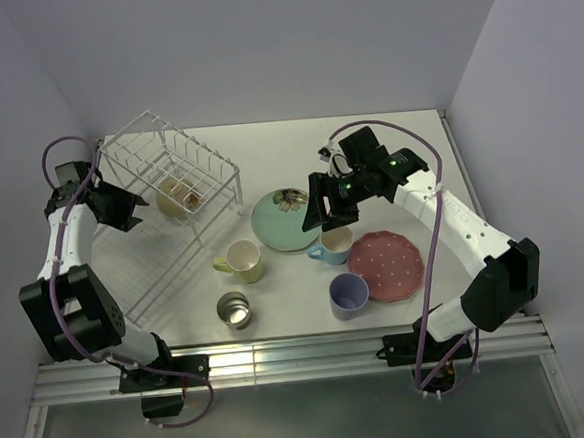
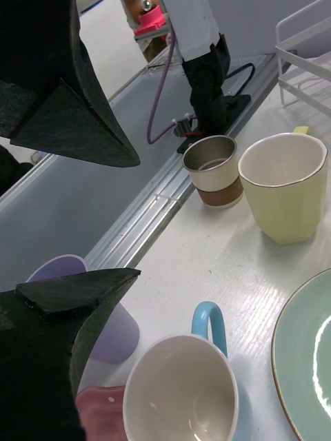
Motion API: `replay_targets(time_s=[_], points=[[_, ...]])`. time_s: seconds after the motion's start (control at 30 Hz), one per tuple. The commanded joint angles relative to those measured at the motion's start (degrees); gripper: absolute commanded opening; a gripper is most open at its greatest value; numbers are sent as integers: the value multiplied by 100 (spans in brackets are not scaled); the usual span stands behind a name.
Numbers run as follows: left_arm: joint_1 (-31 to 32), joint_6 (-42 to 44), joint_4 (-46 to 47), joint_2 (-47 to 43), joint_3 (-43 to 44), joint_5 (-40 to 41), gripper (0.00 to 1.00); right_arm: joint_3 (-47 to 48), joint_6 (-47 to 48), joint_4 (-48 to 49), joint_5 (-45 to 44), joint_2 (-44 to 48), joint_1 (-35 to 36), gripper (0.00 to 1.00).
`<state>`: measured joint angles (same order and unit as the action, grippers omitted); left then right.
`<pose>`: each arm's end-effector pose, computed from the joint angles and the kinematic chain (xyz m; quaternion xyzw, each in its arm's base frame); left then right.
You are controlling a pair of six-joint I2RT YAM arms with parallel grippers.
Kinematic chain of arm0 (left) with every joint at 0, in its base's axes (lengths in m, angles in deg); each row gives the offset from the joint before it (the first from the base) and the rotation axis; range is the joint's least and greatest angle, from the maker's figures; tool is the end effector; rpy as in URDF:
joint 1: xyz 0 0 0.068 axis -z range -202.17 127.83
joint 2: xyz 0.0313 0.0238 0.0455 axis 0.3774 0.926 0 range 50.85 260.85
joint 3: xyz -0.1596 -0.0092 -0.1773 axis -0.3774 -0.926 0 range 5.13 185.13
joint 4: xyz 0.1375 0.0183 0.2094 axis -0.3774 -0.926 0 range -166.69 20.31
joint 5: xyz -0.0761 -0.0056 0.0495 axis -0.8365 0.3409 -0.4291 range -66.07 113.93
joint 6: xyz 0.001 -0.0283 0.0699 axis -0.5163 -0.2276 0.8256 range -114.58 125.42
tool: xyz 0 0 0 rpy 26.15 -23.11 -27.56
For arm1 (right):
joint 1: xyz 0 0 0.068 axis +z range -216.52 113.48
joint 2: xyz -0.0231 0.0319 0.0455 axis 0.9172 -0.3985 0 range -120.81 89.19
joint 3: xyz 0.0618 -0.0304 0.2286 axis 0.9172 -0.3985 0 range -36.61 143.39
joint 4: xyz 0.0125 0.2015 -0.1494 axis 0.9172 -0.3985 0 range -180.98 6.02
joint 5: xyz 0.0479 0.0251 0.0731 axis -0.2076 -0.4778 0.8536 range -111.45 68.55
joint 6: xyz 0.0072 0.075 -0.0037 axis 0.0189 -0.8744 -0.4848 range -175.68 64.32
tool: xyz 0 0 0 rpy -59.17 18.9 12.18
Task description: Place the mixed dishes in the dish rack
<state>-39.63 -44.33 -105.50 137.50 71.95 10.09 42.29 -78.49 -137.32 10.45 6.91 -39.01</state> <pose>0.3134 0.0826 0.2067 -0.4952 0.8096 -0.1922 0.2496 0.2476 0.1669 0.2790 -0.1164 0.9173 0.3554 0.1372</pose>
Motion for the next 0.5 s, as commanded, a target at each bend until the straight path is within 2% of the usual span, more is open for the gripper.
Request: replay_targets(time_s=[0.0,0.17,0.33,0.47], points=[[-48,326,-443,-534,58,110,52,-58,110,-1,-44,204,44,68],[-127,467,-1032,-1254,50,260,64,-120,101,131,-52,11,333,70],[-118,318,-1585,-2072,268,321,67,143,-153,315,-535,-507,1028,79],[-118,405,-2647,-2512,875,479,67,678,-409,334,-808,-1096,1432,80]])
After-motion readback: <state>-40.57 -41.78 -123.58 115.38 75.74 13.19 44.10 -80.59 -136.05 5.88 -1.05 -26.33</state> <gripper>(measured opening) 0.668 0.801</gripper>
